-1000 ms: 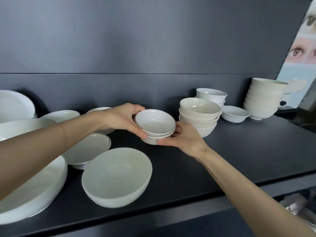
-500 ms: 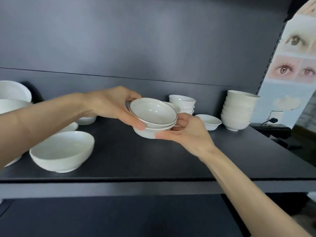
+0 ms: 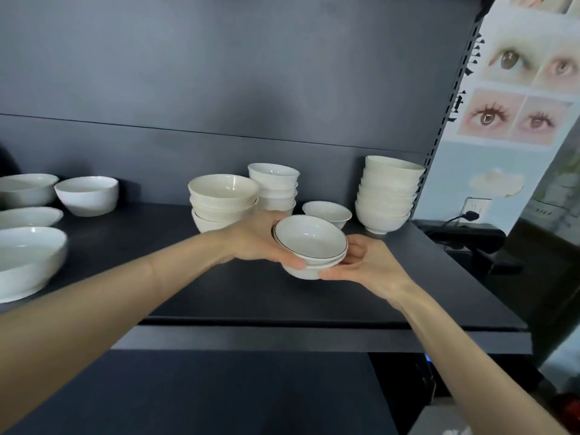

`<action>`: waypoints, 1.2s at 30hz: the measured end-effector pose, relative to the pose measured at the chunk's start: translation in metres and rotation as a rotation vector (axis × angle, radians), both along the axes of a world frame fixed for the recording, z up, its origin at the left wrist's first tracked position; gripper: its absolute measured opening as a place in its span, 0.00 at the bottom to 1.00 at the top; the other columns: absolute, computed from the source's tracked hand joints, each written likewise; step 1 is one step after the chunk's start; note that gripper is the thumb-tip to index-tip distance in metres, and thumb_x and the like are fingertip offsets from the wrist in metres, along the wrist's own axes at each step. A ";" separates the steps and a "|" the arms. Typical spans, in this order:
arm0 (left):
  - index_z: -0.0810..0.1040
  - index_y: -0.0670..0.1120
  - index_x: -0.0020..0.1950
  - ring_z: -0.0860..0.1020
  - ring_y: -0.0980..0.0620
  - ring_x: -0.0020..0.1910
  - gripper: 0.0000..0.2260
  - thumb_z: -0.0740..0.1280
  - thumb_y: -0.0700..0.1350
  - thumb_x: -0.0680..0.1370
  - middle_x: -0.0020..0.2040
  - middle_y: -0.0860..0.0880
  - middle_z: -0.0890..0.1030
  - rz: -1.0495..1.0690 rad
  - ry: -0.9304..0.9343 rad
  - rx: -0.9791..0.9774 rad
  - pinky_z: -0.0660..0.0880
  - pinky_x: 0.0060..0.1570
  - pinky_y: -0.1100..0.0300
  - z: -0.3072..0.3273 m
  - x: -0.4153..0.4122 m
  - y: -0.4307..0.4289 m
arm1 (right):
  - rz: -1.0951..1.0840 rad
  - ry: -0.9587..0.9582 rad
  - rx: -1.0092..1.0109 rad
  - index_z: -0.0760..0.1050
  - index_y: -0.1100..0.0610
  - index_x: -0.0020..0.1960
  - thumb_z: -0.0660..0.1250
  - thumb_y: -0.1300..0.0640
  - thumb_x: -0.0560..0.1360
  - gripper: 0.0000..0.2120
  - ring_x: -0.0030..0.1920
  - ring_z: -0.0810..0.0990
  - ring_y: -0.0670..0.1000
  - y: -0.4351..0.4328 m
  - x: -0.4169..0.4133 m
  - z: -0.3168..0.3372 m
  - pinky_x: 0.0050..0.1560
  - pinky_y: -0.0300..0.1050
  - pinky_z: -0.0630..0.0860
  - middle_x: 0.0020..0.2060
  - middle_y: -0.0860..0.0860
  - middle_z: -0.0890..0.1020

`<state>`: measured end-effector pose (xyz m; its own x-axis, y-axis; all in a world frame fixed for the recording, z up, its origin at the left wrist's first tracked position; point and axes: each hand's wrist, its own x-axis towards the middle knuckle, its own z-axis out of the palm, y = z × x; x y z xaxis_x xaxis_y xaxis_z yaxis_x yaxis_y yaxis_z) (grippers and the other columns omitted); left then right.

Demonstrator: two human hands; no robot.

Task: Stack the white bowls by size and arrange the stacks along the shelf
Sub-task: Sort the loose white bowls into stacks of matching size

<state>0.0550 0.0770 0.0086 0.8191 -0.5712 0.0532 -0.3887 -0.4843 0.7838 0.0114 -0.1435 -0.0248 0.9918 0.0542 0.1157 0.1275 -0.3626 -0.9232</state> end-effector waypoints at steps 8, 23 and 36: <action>0.77 0.54 0.59 0.80 0.60 0.54 0.30 0.79 0.57 0.60 0.53 0.58 0.83 0.045 -0.021 -0.001 0.77 0.59 0.57 -0.025 0.026 -0.017 | 0.003 0.030 0.018 0.75 0.56 0.57 0.80 0.68 0.60 0.28 0.51 0.83 0.45 -0.020 0.026 -0.019 0.52 0.38 0.79 0.51 0.49 0.85; 0.70 0.62 0.50 0.74 0.79 0.46 0.24 0.79 0.42 0.65 0.44 0.70 0.79 0.342 -0.137 -0.257 0.68 0.43 0.81 -0.052 0.016 -0.035 | 0.252 0.169 -0.010 0.68 0.58 0.70 0.75 0.67 0.67 0.34 0.60 0.79 0.46 -0.057 0.064 -0.016 0.59 0.38 0.76 0.62 0.52 0.78; 0.63 0.45 0.75 0.73 0.58 0.65 0.56 0.80 0.64 0.53 0.65 0.54 0.76 0.534 -0.093 -0.320 0.69 0.68 0.58 -0.064 0.009 -0.048 | -0.005 -0.070 -0.312 0.72 0.54 0.67 0.66 0.52 0.77 0.19 0.49 0.81 0.55 -0.073 0.148 -0.017 0.59 0.54 0.76 0.44 0.56 0.82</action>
